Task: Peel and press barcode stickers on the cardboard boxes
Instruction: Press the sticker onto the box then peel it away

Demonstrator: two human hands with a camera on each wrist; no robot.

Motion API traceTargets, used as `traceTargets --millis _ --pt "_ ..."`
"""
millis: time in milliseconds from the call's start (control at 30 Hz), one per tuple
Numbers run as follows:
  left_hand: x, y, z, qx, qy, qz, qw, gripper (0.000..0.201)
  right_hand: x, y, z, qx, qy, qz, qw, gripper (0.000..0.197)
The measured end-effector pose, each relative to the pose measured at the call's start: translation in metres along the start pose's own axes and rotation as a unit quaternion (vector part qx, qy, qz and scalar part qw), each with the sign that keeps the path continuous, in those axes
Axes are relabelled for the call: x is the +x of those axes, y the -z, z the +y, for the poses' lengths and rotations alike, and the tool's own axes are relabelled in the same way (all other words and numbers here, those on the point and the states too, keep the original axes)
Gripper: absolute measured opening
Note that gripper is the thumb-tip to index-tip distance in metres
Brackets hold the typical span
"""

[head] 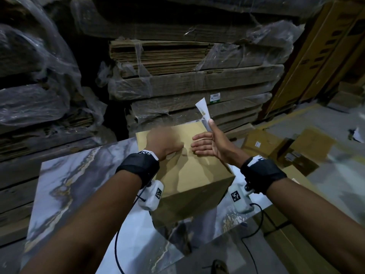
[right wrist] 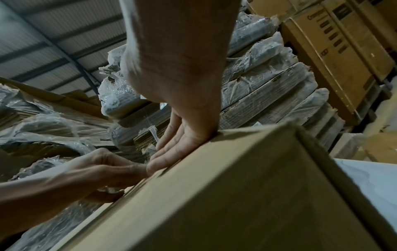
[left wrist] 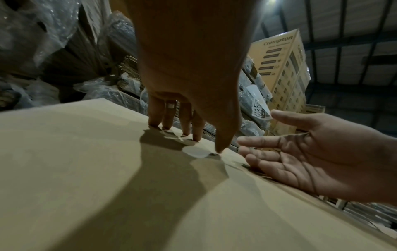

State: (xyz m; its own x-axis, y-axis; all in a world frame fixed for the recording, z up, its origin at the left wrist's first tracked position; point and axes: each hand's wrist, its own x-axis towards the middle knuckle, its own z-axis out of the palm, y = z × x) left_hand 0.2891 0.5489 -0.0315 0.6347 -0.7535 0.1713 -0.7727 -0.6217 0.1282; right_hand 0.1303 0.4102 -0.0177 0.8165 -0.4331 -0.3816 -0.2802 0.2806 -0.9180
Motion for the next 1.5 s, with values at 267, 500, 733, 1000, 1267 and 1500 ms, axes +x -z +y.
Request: traceTargets --millis 267,500,733,1000,1267,1500 --pt "0.001 0.004 0.012 0.015 -0.009 -0.015 1.0 0.055 0.002 -0.002 0.01 -0.004 0.026 0.053 0.998 0.089" --pt "-0.002 0.005 0.005 0.023 -0.032 0.004 0.999 0.034 -0.001 -0.005 0.015 -0.007 0.061 0.082 0.995 0.08" --pt "-0.02 -0.009 -0.014 -0.002 -0.175 -0.167 0.97 0.054 -0.004 -0.01 0.034 -0.026 0.183 0.118 0.976 0.07" --pt "-0.009 0.003 -0.009 -0.041 -0.131 -0.203 0.97 0.076 -0.005 -0.008 0.038 -0.043 0.22 0.106 0.969 0.068" --pt "-0.009 -0.004 -0.015 -0.028 -0.142 -0.186 0.972 0.059 -0.006 -0.007 0.04 -0.038 0.225 0.106 0.968 0.064" --pt "-0.008 -0.007 -0.014 -0.03 -0.144 -0.184 0.972 0.047 -0.008 -0.008 0.04 -0.031 0.227 0.095 0.969 0.066"
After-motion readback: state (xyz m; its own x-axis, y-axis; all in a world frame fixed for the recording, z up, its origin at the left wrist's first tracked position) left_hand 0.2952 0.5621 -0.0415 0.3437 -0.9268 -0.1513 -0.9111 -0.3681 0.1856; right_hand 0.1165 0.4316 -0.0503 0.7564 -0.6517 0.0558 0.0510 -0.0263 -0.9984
